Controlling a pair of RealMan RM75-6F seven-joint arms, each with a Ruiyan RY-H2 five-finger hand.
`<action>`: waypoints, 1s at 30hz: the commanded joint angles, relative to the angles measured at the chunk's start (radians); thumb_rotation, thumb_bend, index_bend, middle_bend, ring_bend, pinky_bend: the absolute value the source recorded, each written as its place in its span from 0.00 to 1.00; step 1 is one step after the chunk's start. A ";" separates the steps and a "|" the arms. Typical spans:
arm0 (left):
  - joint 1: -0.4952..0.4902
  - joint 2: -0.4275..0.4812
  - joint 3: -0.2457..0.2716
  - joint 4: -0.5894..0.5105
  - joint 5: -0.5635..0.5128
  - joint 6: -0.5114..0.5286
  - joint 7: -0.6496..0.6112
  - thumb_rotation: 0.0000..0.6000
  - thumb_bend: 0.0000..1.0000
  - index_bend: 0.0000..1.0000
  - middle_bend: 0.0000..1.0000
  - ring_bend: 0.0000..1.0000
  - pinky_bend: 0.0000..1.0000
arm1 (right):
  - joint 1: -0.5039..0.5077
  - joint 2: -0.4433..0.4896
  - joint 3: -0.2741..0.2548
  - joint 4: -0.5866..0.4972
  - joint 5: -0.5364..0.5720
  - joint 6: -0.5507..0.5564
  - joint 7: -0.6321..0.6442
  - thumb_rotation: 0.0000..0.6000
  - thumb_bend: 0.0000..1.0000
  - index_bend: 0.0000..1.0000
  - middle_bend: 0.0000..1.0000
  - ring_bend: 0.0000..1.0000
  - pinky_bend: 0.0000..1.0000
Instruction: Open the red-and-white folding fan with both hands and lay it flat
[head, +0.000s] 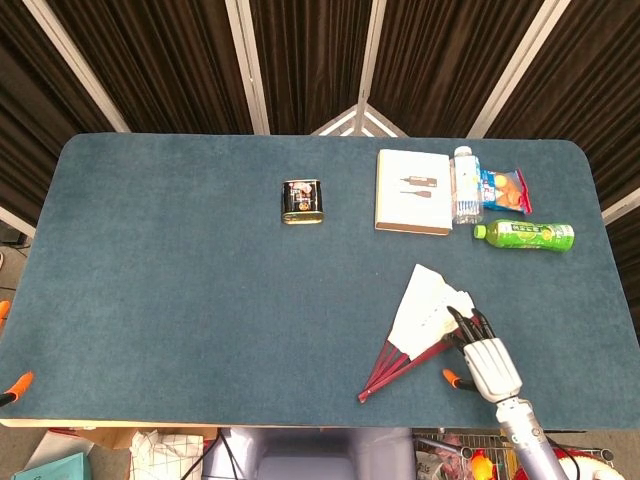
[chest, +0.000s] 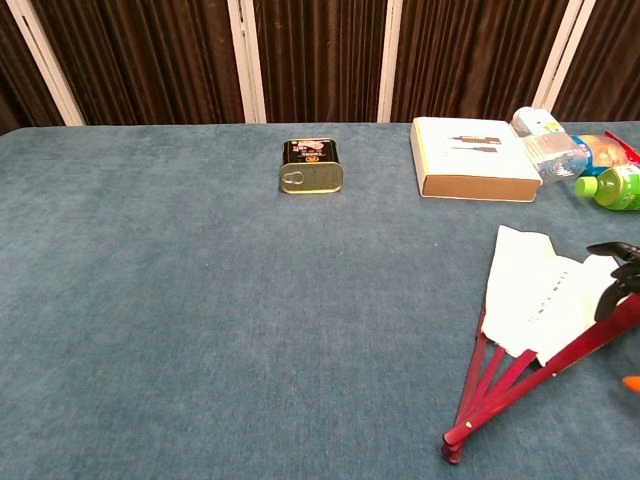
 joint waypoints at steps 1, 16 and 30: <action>0.001 -0.001 0.002 -0.001 0.004 0.002 0.005 1.00 0.12 0.05 0.00 0.00 0.00 | 0.009 -0.023 -0.001 0.032 -0.003 -0.002 0.008 1.00 0.26 0.42 0.06 0.18 0.07; 0.003 -0.008 0.001 -0.004 0.001 0.003 0.023 1.00 0.12 0.05 0.00 0.00 0.00 | 0.034 -0.112 0.000 0.159 -0.009 0.011 0.055 1.00 0.31 0.45 0.07 0.18 0.09; 0.006 -0.012 0.003 -0.007 0.005 0.005 0.038 1.00 0.12 0.05 0.00 0.00 0.00 | 0.059 -0.133 -0.002 0.193 0.004 -0.016 0.064 1.00 0.37 0.49 0.07 0.18 0.10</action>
